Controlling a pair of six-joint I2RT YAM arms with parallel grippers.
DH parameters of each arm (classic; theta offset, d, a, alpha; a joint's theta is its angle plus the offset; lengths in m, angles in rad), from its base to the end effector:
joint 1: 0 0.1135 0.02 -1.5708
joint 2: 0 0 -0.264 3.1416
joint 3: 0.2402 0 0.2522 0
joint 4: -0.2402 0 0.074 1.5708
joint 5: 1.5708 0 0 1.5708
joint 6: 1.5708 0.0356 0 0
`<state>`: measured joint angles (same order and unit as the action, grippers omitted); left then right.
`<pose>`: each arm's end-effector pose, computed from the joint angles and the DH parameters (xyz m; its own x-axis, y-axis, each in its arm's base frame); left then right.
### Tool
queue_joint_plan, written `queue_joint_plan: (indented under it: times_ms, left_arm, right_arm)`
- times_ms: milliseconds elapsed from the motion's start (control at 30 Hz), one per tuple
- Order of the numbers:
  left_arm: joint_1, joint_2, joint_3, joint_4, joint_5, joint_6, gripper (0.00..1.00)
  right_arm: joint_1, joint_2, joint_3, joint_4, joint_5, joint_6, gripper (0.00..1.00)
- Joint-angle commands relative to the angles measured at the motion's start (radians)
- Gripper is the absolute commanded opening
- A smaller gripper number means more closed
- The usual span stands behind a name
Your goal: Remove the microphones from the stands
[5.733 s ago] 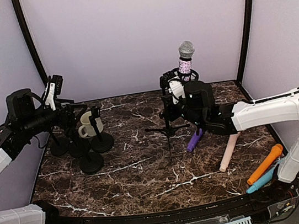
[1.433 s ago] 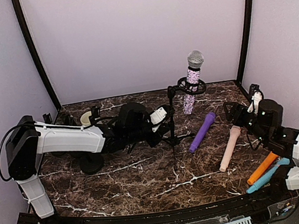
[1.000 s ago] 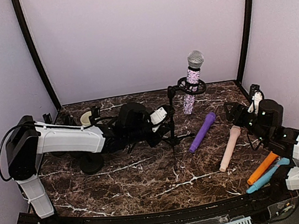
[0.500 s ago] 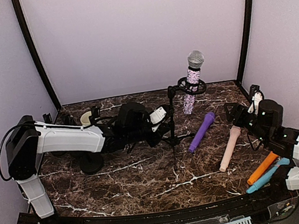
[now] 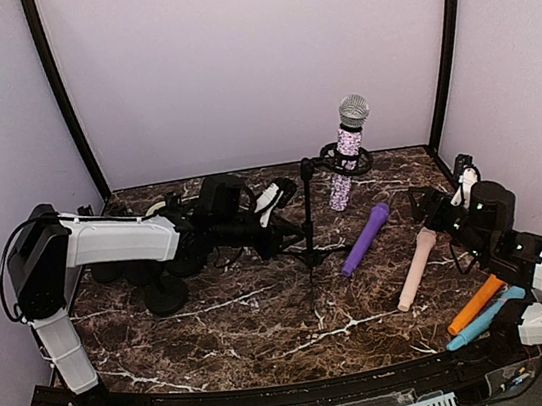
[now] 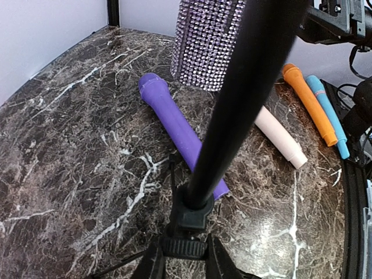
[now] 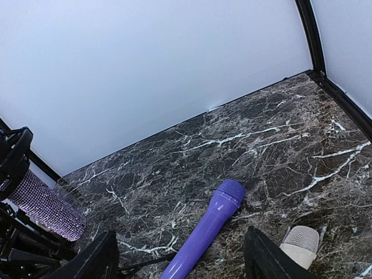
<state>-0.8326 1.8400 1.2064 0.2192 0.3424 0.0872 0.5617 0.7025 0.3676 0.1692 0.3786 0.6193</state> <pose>0.2749 -0.3199 0.2280 -0.1912 0.3321 -0.9237 0.9237 0.3791 -0.0550 0.1553 0.0822 0.2426 -0.2218 0.4977 -0.8385 -0.0707 0.8495 0.5229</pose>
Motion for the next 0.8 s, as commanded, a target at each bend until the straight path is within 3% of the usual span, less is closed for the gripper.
queue_joint_plan:
  times_ms: [0, 633, 767]
  left_arm:
    - [0.036, 0.014, 0.053, -0.089, 0.164, -0.109, 0.16]
    - [0.076, 0.074, 0.051, -0.067, 0.309, -0.284, 0.16]
    - [0.080, 0.077, 0.047, -0.047, 0.317, -0.309, 0.20]
  right_arm:
    - [-0.008, -0.017, -0.011, 0.004, 0.013, 0.012, 0.74]
    - [-0.008, -0.020, -0.001, -0.033, 0.003, 0.042, 0.75]
    - [-0.008, -0.022, -0.002, -0.034, 0.003, 0.047, 0.76]
